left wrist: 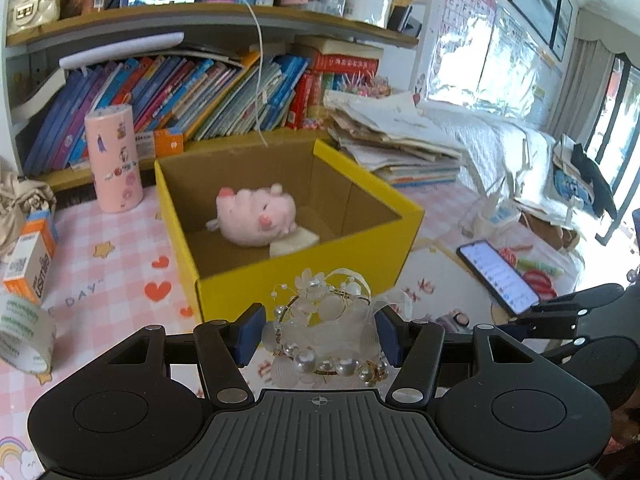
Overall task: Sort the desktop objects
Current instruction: 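Lower the toy car and bracelet in both tools into the yellow box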
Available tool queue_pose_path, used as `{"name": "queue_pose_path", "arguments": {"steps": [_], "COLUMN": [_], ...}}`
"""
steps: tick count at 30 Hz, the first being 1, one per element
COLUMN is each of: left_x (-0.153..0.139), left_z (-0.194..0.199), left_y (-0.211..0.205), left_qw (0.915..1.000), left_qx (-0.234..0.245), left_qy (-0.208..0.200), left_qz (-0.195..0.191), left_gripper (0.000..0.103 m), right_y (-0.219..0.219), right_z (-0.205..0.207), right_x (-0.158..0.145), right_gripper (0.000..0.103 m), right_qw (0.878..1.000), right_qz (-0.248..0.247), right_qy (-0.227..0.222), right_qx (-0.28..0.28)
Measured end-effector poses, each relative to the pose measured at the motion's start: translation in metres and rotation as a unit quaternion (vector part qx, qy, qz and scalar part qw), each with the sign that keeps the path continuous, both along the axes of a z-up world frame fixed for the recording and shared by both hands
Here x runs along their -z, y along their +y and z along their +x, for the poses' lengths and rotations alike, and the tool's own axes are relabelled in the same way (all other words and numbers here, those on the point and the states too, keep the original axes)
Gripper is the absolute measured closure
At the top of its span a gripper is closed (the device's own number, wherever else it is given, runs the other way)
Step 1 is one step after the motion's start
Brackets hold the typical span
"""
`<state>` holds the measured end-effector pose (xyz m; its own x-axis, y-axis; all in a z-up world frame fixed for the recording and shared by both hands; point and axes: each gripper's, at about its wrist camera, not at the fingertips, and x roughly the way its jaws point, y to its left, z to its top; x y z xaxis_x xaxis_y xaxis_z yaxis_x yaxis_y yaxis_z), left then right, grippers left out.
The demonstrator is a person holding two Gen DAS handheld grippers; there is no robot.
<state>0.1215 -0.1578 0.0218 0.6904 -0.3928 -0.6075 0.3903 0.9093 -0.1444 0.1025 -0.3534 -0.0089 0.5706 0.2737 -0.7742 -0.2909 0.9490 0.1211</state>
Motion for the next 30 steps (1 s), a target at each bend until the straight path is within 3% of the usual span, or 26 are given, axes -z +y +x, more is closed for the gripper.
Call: {"name": "queue_pose_path", "arguments": {"steps": [8,19,24,30], "left_x": [-0.012,-0.048,-0.072,-0.112], "left_z": [0.013,0.044,0.067,0.094], "left_y": [-0.017,-0.032,-0.028,-0.017], "left_qw": [0.9998,0.9955,0.9883,0.9716], "left_qx": [-0.010,-0.026,-0.055,-0.095], "left_qy": [-0.013,-0.086,-0.133,-0.209], "left_qz": [-0.007,0.031,0.051,0.055], "left_gripper": [0.045,0.045,0.045,0.045], "right_y": [-0.013,-0.025,-0.023,-0.015], "right_z": [0.019,0.070,0.102,0.140], "right_x": [-0.012,-0.054,-0.068,-0.105], "right_gripper": [0.060,0.060,0.060,0.060], "right_qw": [0.999,0.992,0.987,0.971], "right_qz": [0.011,0.042,0.047,0.046], "right_qy": [-0.018,-0.098,-0.131,-0.214], "right_qx": [-0.026,-0.066,-0.082,-0.092]}}
